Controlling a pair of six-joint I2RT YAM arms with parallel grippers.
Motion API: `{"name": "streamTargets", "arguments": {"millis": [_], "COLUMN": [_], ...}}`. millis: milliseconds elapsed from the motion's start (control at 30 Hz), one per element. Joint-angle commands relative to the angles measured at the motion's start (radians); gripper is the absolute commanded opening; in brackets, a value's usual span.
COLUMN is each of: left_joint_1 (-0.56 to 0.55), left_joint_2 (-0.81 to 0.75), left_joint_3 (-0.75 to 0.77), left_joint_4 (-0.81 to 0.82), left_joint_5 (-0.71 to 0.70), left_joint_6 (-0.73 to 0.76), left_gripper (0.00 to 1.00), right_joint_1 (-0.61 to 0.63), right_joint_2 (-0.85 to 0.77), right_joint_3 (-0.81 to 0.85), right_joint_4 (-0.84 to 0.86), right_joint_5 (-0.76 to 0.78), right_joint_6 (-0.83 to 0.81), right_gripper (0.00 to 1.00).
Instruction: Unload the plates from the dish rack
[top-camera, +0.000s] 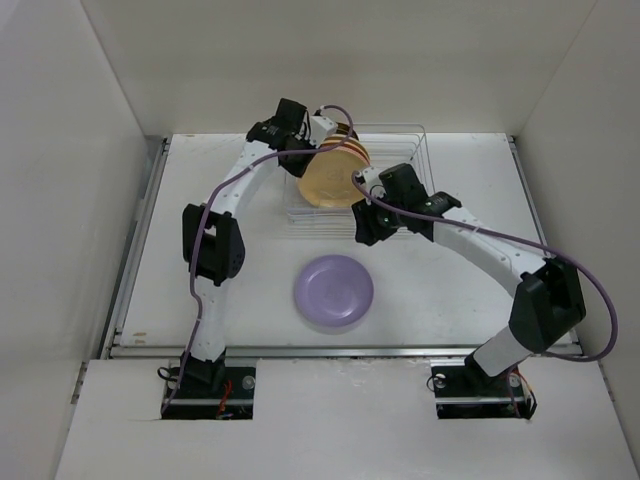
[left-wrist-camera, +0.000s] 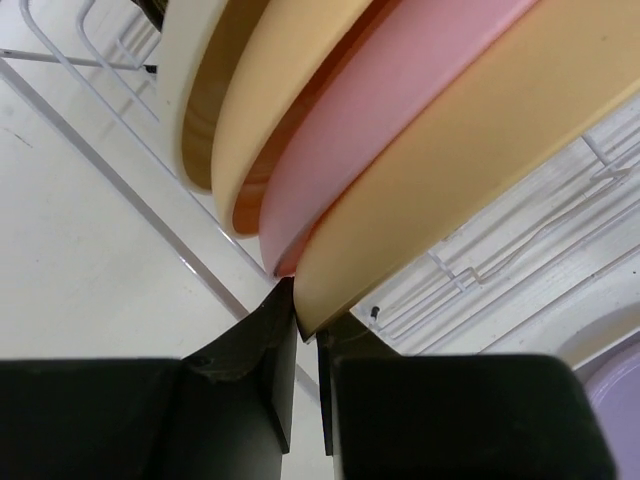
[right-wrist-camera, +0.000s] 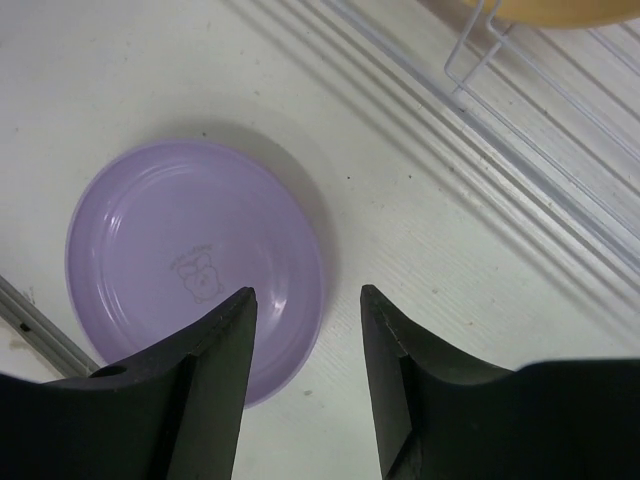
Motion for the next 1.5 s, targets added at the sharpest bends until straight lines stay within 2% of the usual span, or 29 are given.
{"name": "streamTargets", "arguments": {"millis": [0, 167, 233, 500, 767, 933, 1033, 1267, 1333, 1467], "left_joint_1": [0.002, 0.02, 0.02, 0.038, 0.038, 0.029, 0.02, 0.011, 0.011, 0.011], "left_joint_2": [-0.033, -0.056, -0.056, -0.086, -0.087, -0.086, -0.086, -0.086, -0.086, -0.096], "left_joint_3": [0.085, 0.197, 0.223, 0.243, 0.128, 0.079, 0.049, 0.021, 0.021, 0.012], "left_joint_4": [-0.089, -0.133, -0.144, -0.204, -0.139, -0.129, -0.107, -0.077, -0.077, -0.067], "left_joint_5": [0.046, 0.074, 0.074, 0.126, 0.108, 0.072, 0.049, 0.017, 0.017, 0.017], "left_joint_6": [-0.054, -0.075, -0.086, -0.121, -0.092, -0.062, -0.043, -0.022, -0.013, -0.013], "left_gripper": [0.0, 0.0, 0.0, 0.0, 0.0, 0.0, 0.0, 0.0, 0.0, 0.0], "right_joint_1": [0.001, 0.001, 0.001, -0.008, -0.027, -0.048, -0.088, -0.133, -0.143, -0.152], "right_joint_2": [-0.026, -0.046, -0.058, -0.098, -0.101, -0.101, -0.101, 0.153, 0.227, 0.31], "right_joint_3": [0.055, 0.103, 0.103, 0.103, 0.092, 0.082, 0.095, 0.357, 0.433, 0.517], "right_joint_4": [-0.017, -0.017, 0.005, 0.024, 0.035, 0.122, 0.23, 0.23, 0.23, 0.23], "right_joint_5": [0.011, 0.024, 0.034, 0.065, 0.077, 0.201, 0.263, 0.212, 0.212, 0.148], "right_joint_6": [0.011, 0.021, 0.03, 0.051, 0.051, 0.106, 0.126, 0.051, 0.018, -0.042], "right_gripper": [0.52, 0.52, 0.55, 0.56, 0.58, 0.58, 0.68, 0.69, 0.67, 0.54]}}
